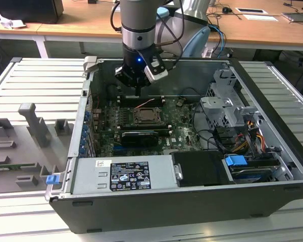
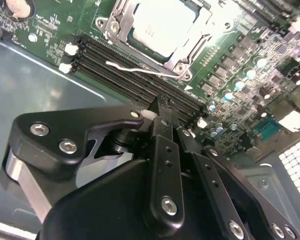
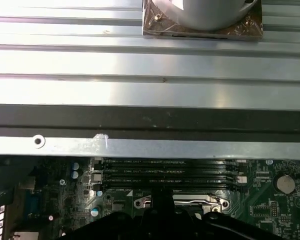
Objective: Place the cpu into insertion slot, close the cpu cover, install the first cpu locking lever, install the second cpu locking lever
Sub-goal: 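Install the first cpu locking lever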
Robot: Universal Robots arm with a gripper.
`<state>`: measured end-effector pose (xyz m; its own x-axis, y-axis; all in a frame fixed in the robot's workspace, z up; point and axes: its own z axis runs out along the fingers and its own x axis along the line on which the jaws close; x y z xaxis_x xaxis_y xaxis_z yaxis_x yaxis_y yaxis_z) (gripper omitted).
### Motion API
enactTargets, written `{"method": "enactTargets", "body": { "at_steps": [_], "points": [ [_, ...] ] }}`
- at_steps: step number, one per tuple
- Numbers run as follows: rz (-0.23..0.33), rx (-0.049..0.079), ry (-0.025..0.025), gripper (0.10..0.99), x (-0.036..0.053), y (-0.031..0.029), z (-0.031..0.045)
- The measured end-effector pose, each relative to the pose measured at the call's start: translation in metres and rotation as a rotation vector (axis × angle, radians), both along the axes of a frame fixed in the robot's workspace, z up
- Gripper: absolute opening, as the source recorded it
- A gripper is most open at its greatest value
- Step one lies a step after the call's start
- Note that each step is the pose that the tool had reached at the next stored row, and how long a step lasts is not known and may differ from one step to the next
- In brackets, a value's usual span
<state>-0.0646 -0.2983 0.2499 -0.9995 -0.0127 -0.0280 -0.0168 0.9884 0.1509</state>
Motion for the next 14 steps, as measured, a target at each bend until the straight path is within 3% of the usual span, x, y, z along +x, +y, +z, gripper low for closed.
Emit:
{"method": "enactTargets", "body": {
  "at_steps": [6, 14],
  "points": [
    [0.000, 0.001, -0.0003, 0.106, 0.0021, -0.0017, -0.0086],
    [0.000, 0.001, -0.0002, 0.106, 0.0051, -0.0017, -0.0122]
  ]
}}
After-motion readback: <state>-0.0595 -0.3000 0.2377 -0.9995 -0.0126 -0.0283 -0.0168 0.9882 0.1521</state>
